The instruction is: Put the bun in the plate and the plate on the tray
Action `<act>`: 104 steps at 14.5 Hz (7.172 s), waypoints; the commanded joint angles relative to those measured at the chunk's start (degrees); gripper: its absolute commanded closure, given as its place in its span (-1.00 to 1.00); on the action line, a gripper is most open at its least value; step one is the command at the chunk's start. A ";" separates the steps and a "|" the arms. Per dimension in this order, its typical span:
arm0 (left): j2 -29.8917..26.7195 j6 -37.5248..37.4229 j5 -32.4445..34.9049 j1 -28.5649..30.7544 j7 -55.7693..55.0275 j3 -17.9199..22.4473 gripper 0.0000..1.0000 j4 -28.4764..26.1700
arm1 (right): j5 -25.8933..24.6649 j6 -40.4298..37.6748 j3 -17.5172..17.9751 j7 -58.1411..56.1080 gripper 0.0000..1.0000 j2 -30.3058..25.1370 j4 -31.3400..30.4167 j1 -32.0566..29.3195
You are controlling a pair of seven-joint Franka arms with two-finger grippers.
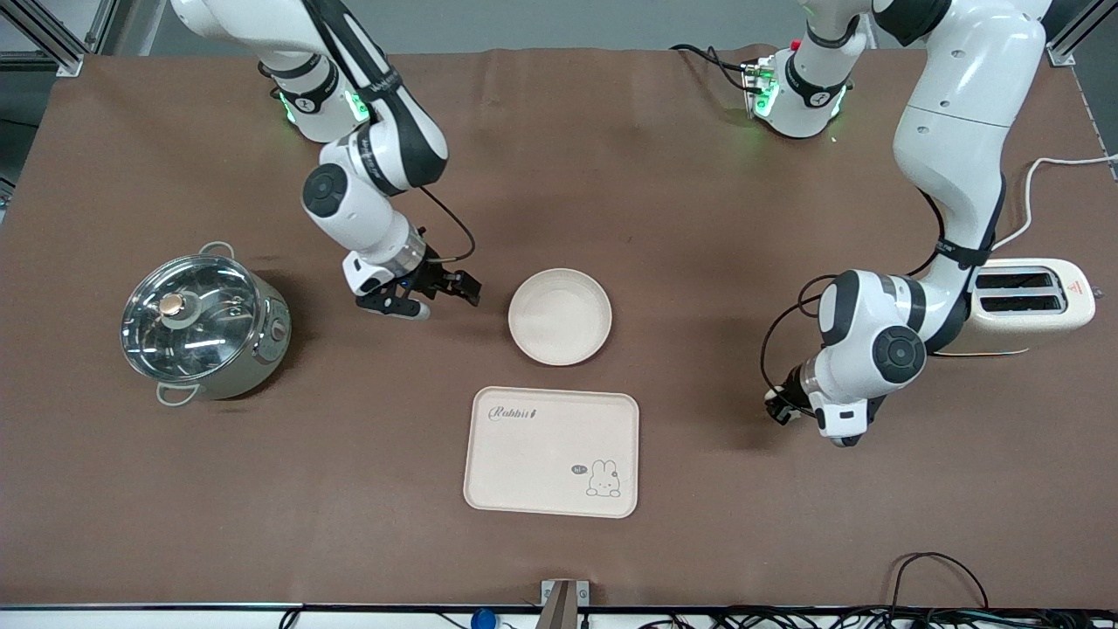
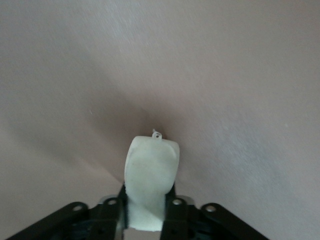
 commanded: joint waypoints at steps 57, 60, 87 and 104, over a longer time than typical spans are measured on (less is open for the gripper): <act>-47.10 -55.03 -0.57 3.89 55.28 3.81 -1.00 6.83 | -1.77 -3.28 -0.98 6.14 0.99 32.30 43.75 -2.78; -46.49 -54.33 -0.48 3.80 55.28 3.81 -1.00 7.27 | -2.03 -3.19 -0.98 6.23 0.99 32.83 43.75 -2.78; -44.29 -52.48 -0.84 3.80 54.93 3.90 -1.00 9.29 | 0.52 -11.63 -0.80 9.75 -1.00 32.67 47.44 -6.38; -44.73 -52.66 -1.01 3.71 55.63 3.90 -1.00 10.35 | -13.71 -49.21 -8.19 5.99 -1.00 -1.60 46.91 -25.18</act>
